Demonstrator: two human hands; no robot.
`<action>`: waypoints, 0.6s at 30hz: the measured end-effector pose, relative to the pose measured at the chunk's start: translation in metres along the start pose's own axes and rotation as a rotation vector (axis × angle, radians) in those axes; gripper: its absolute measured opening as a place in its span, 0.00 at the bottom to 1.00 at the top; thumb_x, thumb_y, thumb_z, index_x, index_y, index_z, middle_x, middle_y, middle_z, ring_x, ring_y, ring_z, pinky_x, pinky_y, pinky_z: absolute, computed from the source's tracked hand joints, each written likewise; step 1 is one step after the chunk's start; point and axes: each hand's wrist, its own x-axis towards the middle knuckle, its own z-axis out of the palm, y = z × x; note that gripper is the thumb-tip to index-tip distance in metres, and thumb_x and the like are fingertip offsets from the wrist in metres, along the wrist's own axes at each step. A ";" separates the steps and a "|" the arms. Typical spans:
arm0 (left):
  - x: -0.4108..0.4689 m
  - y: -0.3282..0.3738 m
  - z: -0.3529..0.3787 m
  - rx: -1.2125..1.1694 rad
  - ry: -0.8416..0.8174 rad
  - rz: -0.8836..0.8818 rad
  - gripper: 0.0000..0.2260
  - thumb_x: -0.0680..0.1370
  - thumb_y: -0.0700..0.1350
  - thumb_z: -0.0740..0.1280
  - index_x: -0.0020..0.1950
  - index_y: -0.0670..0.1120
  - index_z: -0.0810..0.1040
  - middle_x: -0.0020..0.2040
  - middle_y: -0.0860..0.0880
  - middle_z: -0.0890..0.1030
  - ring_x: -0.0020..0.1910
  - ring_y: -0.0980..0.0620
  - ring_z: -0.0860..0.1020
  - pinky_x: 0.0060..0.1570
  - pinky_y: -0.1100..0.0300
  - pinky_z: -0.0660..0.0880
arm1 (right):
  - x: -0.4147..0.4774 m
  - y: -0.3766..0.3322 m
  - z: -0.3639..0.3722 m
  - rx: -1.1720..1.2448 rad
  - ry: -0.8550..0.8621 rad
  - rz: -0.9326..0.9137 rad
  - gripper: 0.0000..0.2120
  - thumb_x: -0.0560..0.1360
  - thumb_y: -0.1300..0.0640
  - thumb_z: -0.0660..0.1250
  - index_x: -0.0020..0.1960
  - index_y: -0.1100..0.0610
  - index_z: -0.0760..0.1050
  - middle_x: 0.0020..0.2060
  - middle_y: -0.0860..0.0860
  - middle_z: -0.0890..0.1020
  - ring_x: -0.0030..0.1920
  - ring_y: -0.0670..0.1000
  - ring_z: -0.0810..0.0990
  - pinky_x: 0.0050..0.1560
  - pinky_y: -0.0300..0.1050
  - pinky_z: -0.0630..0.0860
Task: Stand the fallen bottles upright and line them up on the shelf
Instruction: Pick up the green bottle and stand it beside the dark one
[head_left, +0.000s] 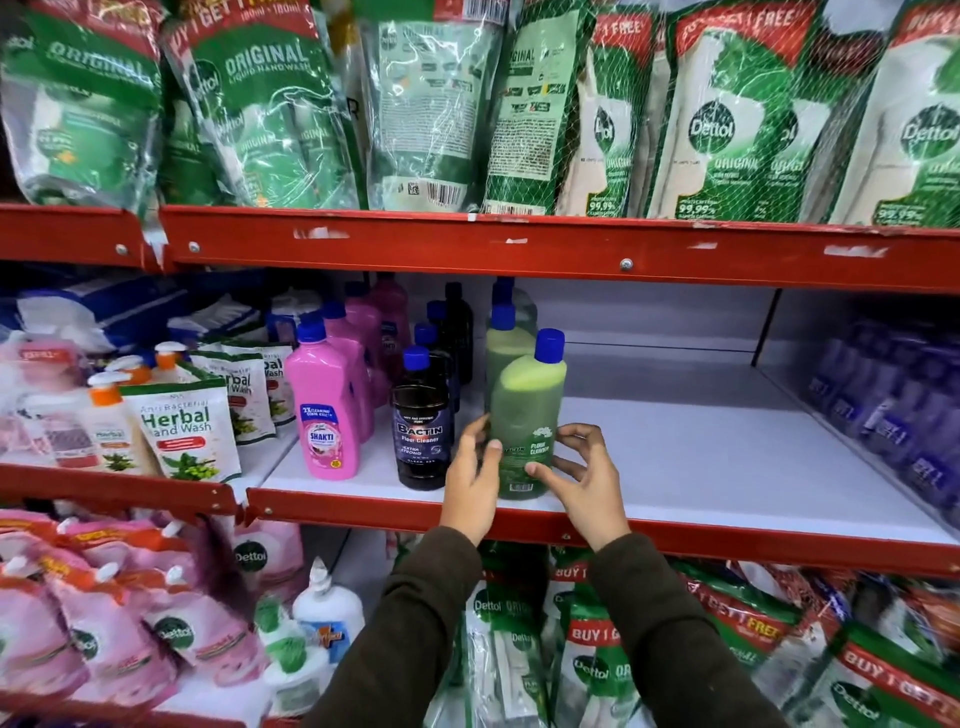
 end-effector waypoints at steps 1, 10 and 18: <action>0.000 0.002 -0.001 -0.022 0.023 0.000 0.14 0.84 0.44 0.58 0.69 0.49 0.69 0.66 0.46 0.78 0.64 0.51 0.77 0.67 0.52 0.73 | 0.000 0.001 0.001 -0.003 0.000 0.000 0.23 0.70 0.65 0.77 0.59 0.52 0.71 0.58 0.46 0.80 0.57 0.52 0.83 0.61 0.54 0.81; 0.003 -0.004 -0.006 0.030 -0.073 0.026 0.07 0.80 0.50 0.59 0.58 0.56 0.66 0.65 0.44 0.72 0.66 0.51 0.73 0.71 0.50 0.69 | -0.005 0.004 0.013 -0.403 -0.187 -0.044 0.39 0.66 0.42 0.75 0.72 0.47 0.63 0.63 0.46 0.76 0.60 0.46 0.78 0.60 0.48 0.78; -0.004 0.006 -0.003 -0.081 -0.069 -0.024 0.24 0.78 0.55 0.56 0.75 0.59 0.59 0.76 0.49 0.67 0.75 0.52 0.66 0.77 0.48 0.62 | 0.002 0.001 0.008 -0.326 -0.265 -0.018 0.27 0.75 0.52 0.73 0.71 0.51 0.68 0.63 0.53 0.74 0.64 0.48 0.74 0.63 0.38 0.72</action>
